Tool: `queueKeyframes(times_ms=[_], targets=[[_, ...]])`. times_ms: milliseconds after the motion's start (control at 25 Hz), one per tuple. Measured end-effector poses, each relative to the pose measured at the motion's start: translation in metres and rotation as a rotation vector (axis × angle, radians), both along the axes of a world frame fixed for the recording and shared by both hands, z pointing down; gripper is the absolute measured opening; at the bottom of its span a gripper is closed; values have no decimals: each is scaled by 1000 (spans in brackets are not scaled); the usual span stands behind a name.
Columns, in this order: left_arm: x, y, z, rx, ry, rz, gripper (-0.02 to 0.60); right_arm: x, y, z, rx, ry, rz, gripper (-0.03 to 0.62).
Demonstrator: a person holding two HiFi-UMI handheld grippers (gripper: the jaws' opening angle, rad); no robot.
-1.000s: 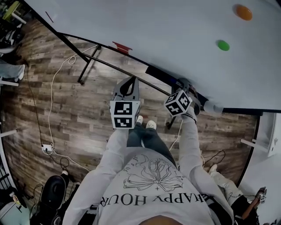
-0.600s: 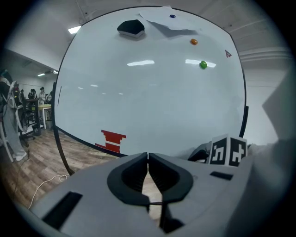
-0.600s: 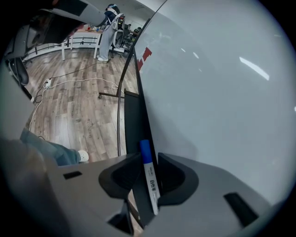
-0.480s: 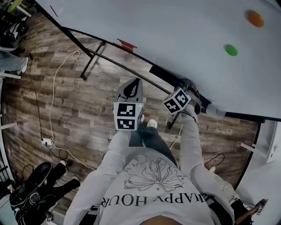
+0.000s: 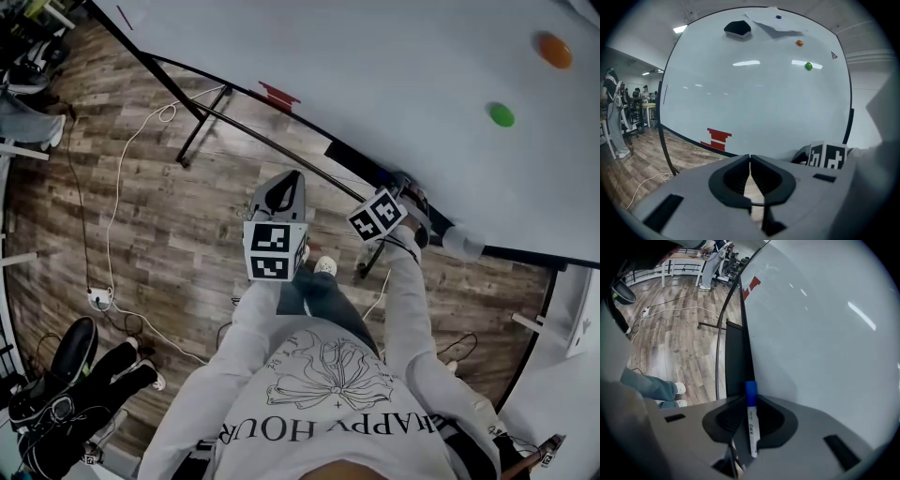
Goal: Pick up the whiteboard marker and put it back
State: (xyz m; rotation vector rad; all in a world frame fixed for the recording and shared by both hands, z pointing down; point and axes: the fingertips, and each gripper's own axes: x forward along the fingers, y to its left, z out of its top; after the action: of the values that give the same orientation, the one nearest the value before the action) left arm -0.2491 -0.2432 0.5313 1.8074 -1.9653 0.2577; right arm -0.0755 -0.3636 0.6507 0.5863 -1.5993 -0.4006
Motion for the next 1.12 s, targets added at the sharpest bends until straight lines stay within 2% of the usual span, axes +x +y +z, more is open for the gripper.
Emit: queueKeyframes(times_ms=[320, 600, 840, 1000, 1120], targets=[[-4, -3, -13, 29, -5, -12, 11, -2, -1, -23, 55, -173, 42, 66], [4, -11, -32, 62, -13, 5, 11, -1, -1, -74, 157, -369, 79, 66], [15, -19, -54, 116, -31, 18, 11, 11, 2, -123, 177, -625, 185, 66], [20, -27, -72, 156, -46, 33, 11, 17, 3, -152, 163, -840, 282, 66], [25, -27, -87, 183, -59, 37, 11, 23, 8, -174, 165, -975, 318, 64]])
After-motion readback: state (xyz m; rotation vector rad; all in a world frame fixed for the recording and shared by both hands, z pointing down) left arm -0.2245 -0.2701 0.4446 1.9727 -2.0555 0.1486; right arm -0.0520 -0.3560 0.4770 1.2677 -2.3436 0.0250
